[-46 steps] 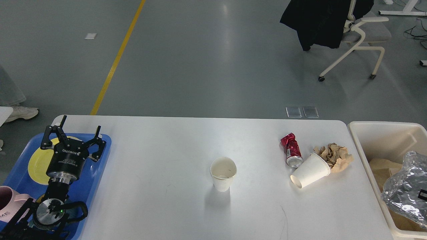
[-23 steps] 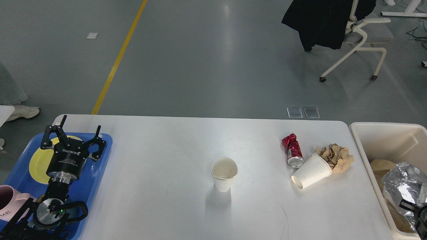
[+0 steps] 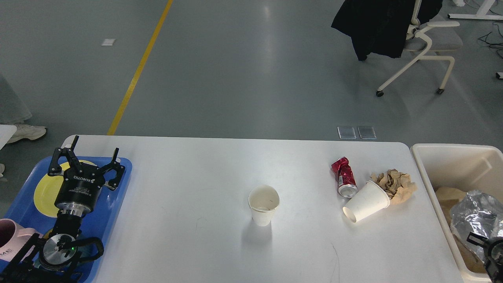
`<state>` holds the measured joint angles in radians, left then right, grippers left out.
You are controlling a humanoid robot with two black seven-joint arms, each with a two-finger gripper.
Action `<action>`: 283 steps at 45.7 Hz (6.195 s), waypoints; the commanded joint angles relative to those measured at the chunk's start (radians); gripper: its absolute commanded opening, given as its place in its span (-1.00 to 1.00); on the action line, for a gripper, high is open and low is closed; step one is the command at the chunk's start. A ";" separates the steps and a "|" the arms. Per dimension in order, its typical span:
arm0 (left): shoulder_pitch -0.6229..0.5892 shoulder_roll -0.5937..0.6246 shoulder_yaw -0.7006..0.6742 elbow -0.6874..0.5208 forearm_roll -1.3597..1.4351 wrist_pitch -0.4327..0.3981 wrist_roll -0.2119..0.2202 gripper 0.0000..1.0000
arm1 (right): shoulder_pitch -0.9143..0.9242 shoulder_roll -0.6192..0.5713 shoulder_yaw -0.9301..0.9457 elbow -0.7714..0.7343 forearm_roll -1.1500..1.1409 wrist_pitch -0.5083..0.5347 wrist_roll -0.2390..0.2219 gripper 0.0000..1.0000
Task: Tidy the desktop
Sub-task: 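Carry the silver foil wrapper into the white bin and release, then move the right gripper over the white paper cup, then lower the right gripper and grasp the white paper cup, then carry the white paper cup into the white bin and release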
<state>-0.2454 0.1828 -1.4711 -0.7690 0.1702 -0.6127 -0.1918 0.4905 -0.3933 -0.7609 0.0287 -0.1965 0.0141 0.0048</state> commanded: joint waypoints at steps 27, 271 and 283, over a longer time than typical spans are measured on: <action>0.000 0.000 0.000 0.000 0.000 -0.001 0.000 0.93 | 0.129 -0.062 -0.060 0.172 -0.055 0.007 -0.090 1.00; 0.000 0.001 0.000 0.000 0.000 -0.001 0.002 0.93 | 1.970 0.160 -0.856 1.694 0.106 0.590 0.150 -1.00; 0.002 0.001 0.000 0.000 0.000 -0.001 0.002 0.93 | 1.739 -0.140 -0.951 1.518 0.077 0.380 0.138 -1.00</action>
<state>-0.2441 0.1841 -1.4711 -0.7686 0.1703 -0.6136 -0.1903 2.3780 -0.3868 -1.6962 1.6499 -0.0929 0.5045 0.1524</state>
